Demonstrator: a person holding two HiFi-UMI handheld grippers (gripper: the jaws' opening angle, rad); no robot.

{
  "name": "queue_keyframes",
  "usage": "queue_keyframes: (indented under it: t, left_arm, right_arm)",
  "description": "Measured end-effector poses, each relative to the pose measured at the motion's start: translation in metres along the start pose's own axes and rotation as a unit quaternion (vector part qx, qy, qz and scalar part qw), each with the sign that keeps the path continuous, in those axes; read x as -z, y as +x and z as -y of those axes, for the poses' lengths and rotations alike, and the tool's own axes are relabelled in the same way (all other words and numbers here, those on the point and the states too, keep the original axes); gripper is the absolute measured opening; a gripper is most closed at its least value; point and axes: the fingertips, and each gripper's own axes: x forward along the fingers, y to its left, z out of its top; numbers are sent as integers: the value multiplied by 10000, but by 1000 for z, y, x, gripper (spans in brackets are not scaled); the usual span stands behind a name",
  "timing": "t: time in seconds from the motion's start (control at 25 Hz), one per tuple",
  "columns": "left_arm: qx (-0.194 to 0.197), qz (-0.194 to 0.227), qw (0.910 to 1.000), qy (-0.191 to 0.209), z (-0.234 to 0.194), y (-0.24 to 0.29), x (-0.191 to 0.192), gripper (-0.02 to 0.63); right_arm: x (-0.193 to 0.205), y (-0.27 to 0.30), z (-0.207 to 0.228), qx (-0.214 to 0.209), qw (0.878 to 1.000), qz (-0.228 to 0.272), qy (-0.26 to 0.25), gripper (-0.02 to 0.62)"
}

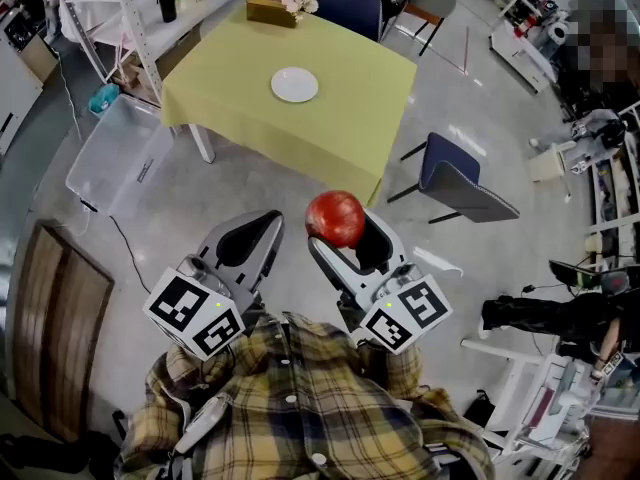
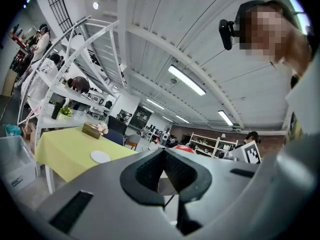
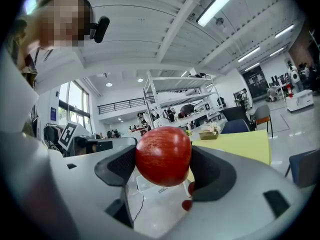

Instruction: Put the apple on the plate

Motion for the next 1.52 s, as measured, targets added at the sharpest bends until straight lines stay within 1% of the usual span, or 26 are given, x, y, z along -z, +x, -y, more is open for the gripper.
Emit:
queue_keyframes:
  t: [0.28,0.52,0.68,0.84,0.96,1.08,1.24,1.52]
  left_arm:
    - [40,-99,9999,-17,-74,-2,-26,8]
    - [61,-250,9996,-71,-135,-15,-40,8]
    - [86,-273,9994,-209,-150,-17,-44,8]
    - [88,-354,9992,-180,-153,-18,-43,8]
    - [62,-344,9989,-312,-161,-19,-43,8]
    - [5,-307,9988,-393,-186,-15,-45,8]
    - [-105,-256,9989,-388,-212,-4,-51,8]
    - [-165,-176,9993,-293,-240,38,-74,8]
  right_arm:
    - [1,75,-1,140,9999,-37,69,336]
    - [5,131,-2,427,9990,-48,155,336]
    - [9,137,0,609,9978,-133,218,336]
    - [10,137,1,740,9966,-254,256,336]
    - [10,141,3,802,9959,-330,250,336]
    - [15,162,10,807,9956,-409,256,336]
    - [17,186,23,744,9959,-426,275,336]
    - [-5,225,61,642,9969,-384,259,336]
